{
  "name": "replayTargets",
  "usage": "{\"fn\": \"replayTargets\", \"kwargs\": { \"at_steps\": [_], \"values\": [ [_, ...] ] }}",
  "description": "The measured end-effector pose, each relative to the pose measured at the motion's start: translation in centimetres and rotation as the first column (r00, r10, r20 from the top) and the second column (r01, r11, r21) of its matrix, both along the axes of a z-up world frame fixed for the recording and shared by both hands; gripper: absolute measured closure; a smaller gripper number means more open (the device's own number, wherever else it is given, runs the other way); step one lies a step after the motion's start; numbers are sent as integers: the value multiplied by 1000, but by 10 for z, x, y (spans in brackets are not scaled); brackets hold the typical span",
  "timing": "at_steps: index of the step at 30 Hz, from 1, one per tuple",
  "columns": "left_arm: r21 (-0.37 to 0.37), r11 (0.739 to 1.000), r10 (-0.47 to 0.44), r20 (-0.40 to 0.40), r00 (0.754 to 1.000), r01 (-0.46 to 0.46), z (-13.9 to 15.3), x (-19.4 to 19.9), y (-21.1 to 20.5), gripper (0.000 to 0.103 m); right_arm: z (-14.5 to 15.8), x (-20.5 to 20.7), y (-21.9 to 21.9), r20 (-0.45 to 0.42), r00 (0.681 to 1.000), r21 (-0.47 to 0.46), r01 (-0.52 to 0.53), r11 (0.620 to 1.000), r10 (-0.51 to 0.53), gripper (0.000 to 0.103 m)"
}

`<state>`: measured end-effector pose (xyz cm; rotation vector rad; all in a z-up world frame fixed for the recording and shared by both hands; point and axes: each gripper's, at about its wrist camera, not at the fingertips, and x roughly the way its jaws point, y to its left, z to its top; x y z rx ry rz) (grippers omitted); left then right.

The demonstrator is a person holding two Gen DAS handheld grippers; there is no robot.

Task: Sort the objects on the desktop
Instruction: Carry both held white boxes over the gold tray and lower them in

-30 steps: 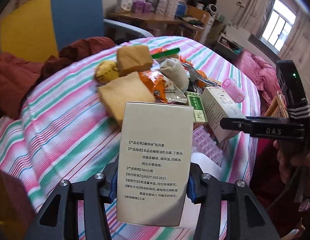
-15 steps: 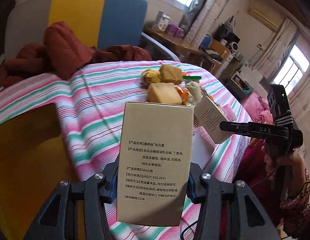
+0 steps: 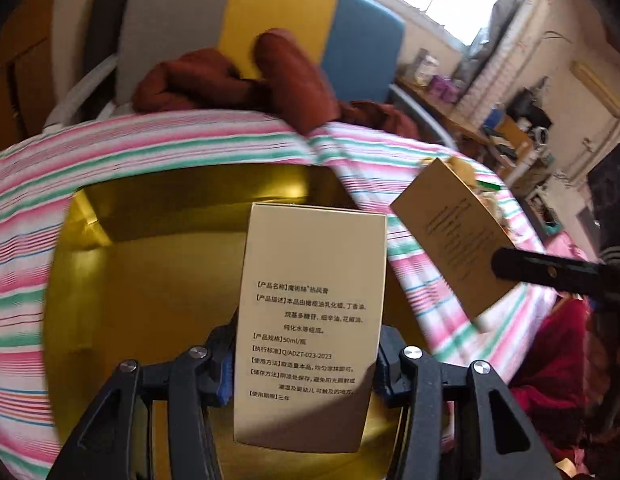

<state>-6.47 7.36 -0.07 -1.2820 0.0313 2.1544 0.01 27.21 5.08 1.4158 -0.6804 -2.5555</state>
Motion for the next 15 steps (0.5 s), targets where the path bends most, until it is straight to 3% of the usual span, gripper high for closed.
{"fn": "replayTargets", "kwargs": {
  "at_steps": [3, 7, 11, 13, 15],
  "values": [
    [-45, 998, 38, 16, 999, -37, -13, -17, -19, 52, -17, -28, -49, 37, 997, -1, -74, 997, 74, 51],
    [-97, 993, 74, 28, 997, -71, -26, -38, -36, 51, -45, -49, -90, 118, 989, 20, -96, 995, 94, 51],
    [-151, 983, 110, 25, 994, -105, -36, -59, -45, 50, -70, -67, -105, 169, 984, -2, -59, 998, 59, 51],
    [-156, 978, 148, 49, 988, -138, -38, -68, -52, 43, -80, -76, -108, 170, 984, -39, -42, 998, 48, 50],
    [-138, 976, 179, 76, 981, -168, -35, -69, -61, 43, -84, -78, -109, 179, 983, -78, -36, 996, 49, 49]
  ]
}}
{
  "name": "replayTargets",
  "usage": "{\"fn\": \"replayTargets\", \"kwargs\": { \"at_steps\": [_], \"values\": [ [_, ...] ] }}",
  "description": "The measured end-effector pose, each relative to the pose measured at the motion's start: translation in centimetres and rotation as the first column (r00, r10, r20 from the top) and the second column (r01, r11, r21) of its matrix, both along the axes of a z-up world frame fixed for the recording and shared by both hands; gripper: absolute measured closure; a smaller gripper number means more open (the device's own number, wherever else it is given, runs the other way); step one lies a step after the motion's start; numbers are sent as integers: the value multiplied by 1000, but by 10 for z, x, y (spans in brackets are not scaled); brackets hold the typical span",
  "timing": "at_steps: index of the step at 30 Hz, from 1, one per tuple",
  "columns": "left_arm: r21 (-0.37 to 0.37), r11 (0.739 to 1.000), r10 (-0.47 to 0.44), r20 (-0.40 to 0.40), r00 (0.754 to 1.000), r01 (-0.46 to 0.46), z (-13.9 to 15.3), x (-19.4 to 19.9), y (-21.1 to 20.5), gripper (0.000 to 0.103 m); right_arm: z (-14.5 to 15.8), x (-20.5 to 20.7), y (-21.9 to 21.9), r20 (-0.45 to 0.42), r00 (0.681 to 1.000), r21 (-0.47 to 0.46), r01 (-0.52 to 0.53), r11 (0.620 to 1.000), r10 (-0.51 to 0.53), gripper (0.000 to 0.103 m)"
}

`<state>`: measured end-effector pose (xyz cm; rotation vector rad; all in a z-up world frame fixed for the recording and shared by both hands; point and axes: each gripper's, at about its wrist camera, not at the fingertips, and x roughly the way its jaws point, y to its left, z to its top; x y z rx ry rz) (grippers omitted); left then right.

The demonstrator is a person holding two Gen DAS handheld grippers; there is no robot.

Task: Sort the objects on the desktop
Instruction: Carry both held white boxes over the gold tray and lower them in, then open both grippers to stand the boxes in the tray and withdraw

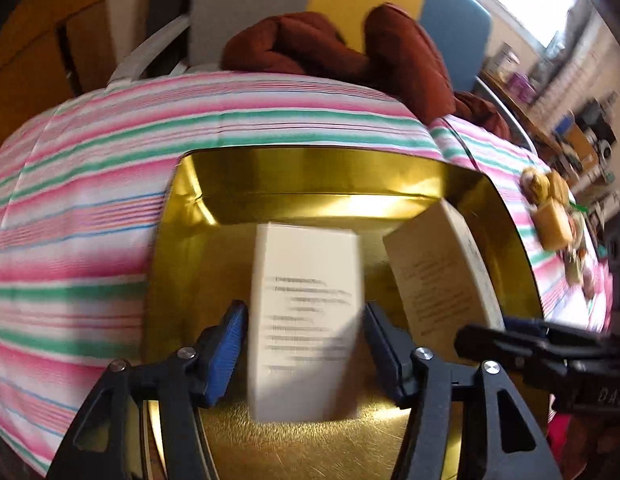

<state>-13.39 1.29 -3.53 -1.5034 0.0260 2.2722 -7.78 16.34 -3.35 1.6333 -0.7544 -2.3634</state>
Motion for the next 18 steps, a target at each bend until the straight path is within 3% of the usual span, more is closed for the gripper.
{"fn": "replayTargets", "kwargs": {
  "at_steps": [4, 6, 9, 11, 12, 18],
  "values": [
    [94, 994, 53, 8, 999, -53, 12, 8, -21, 43, 3, 11, 10, -22, 1000, -81, 20, 996, -22, 35],
    [135, 989, 55, 8, 998, -56, 16, 17, -27, 43, 6, 17, 16, -35, 999, -113, 31, 993, -35, 34],
    [78, 996, 40, -30, 999, -37, 18, 35, -26, 45, 10, 22, 16, -53, 999, -70, 4, 998, -8, 44],
    [18, 1000, 24, -39, 999, -23, 14, 42, -21, 48, 9, 23, 9, -50, 998, -32, -33, 999, 31, 57],
    [-10, 1000, 18, -37, 999, -19, 10, 44, -18, 51, 7, 22, 5, -39, 998, -27, -41, 999, 40, 57],
    [-31, 998, 44, -65, 997, -46, 8, 32, -19, 51, -12, 10, -12, 22, 997, -42, -77, 996, 78, 70]
  ]
}}
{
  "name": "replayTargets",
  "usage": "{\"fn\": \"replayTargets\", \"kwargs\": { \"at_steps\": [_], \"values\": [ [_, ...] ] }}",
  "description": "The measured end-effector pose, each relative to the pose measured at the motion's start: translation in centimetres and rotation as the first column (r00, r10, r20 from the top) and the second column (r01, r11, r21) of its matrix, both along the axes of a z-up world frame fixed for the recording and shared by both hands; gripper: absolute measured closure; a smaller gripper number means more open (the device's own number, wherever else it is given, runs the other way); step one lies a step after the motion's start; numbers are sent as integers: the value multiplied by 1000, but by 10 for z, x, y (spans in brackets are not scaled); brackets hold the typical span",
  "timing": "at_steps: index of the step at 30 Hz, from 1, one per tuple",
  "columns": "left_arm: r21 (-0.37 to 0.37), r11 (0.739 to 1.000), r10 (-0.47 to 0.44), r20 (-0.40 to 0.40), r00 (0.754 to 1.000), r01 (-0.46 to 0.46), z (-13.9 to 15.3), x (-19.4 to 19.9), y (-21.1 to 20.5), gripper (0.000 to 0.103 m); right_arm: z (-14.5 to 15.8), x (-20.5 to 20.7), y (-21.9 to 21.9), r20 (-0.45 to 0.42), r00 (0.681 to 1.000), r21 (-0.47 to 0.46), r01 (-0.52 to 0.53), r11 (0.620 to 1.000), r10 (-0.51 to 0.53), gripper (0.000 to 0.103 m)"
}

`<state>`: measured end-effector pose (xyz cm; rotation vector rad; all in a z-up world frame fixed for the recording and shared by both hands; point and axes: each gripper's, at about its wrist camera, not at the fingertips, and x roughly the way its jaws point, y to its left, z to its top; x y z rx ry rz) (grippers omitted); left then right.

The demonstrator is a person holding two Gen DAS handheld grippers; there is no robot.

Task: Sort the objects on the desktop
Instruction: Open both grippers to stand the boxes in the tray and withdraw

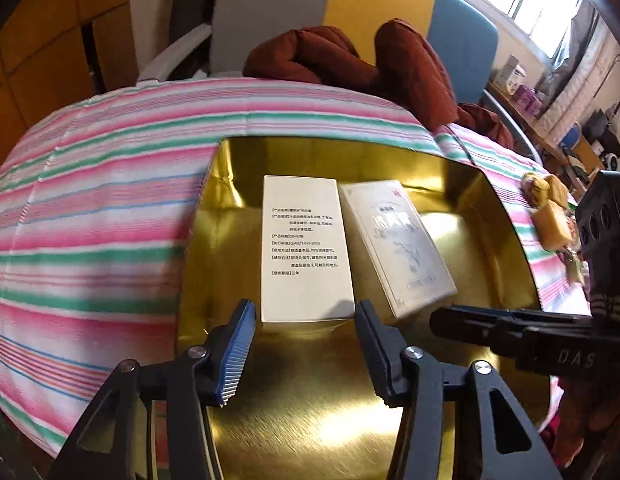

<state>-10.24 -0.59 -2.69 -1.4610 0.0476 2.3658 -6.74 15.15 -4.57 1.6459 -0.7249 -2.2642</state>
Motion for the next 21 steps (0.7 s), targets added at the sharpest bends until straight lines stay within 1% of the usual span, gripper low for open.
{"fn": "replayTargets", "kwargs": {
  "at_steps": [2, 5, 6, 10, 12, 13, 16, 19, 21],
  "values": [
    [3, 1000, 17, -1, 1000, -17, -1, -7, -4, 51, -4, -7, -6, 2, 1000, 1, 2, 1000, -2, 74],
    [-17, 998, 66, -16, 998, -67, -1, -20, -10, 50, -5, -23, -16, -10, 1000, 5, -3, 1000, 3, 74],
    [-13, 997, 73, -16, 997, -73, 0, -22, -11, 51, -5, -29, -21, -11, 1000, 9, -5, 1000, 5, 74],
    [34, 998, 59, 1, 998, -59, -3, -24, -13, 51, -6, -48, -37, -24, 999, 9, -30, 1000, 30, 74],
    [20, 998, 64, 4, 998, -64, -5, -27, -13, 52, -7, -55, -44, -33, 998, 19, -49, 999, 50, 74],
    [11, 997, 73, 7, 997, -73, -7, -28, -14, 52, -8, -59, -48, -32, 998, 30, -60, 998, 61, 76],
    [51, 994, 97, 20, 995, -98, -7, -24, -22, 52, -10, -65, -53, -28, 994, 54, -100, 993, 102, 76],
    [74, 991, 113, -6, 994, -113, -3, -14, -26, 52, -11, -64, -58, -36, 989, 91, -143, 986, 147, 76],
    [107, 987, 122, -24, 992, -119, 1, -6, -28, 51, -9, -60, -55, -44, 988, 91, -143, 985, 147, 75]
  ]
}}
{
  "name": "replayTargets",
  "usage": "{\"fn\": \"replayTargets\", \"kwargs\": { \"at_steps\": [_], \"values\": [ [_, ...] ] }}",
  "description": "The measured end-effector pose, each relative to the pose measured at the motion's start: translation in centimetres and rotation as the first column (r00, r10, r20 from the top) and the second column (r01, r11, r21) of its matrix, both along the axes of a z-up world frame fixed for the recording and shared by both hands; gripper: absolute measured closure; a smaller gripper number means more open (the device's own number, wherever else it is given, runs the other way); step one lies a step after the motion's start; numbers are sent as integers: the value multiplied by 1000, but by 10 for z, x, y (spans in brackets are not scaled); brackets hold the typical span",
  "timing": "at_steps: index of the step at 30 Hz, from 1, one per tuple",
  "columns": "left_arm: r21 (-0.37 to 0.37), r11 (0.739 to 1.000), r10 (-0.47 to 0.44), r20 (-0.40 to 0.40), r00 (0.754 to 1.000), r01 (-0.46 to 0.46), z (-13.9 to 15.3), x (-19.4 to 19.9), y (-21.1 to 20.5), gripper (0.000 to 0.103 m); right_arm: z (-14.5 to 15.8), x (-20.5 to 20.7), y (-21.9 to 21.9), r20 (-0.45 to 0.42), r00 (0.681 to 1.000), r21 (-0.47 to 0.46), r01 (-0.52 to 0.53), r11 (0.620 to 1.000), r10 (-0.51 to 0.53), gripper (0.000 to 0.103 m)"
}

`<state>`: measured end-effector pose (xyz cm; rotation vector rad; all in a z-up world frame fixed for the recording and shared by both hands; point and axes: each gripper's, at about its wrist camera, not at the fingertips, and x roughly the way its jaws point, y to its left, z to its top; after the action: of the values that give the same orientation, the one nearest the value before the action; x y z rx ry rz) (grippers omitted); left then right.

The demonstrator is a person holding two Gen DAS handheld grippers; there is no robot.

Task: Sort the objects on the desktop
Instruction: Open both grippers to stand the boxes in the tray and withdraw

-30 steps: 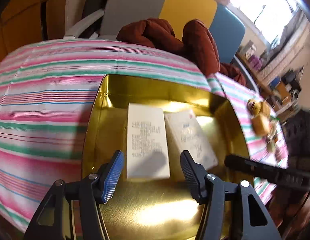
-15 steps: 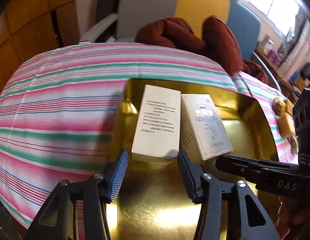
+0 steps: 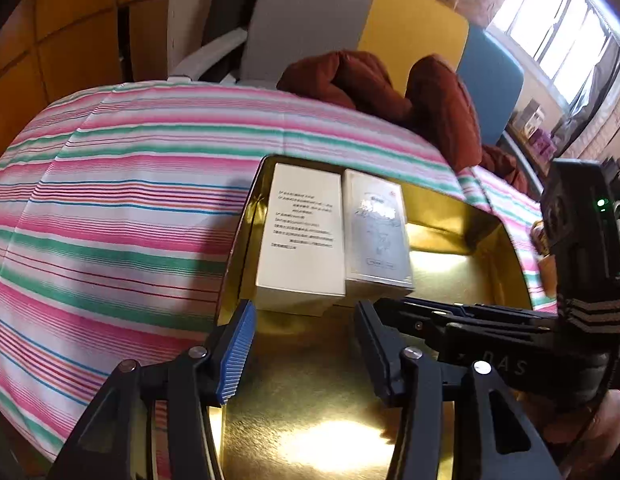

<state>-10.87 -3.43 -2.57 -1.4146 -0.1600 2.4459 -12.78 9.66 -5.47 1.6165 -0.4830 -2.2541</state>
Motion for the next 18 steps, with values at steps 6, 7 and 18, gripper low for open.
{"fn": "replayTargets", "kwargs": {
  "at_steps": [6, 7, 18],
  "values": [
    [44, 998, 43, -44, 998, -41, 10, 19, -1, 46, 19, 24, 23, -35, 997, -13, 73, 997, -73, 54],
    [57, 998, 44, -45, 998, -41, 12, 22, 1, 45, 24, 29, 26, -47, 996, -3, 76, 997, -76, 53],
    [192, 978, -77, -3, 997, 76, 19, 61, 54, 44, 83, 96, 75, -262, 963, 107, 91, 990, -60, 29]
  ]
}}
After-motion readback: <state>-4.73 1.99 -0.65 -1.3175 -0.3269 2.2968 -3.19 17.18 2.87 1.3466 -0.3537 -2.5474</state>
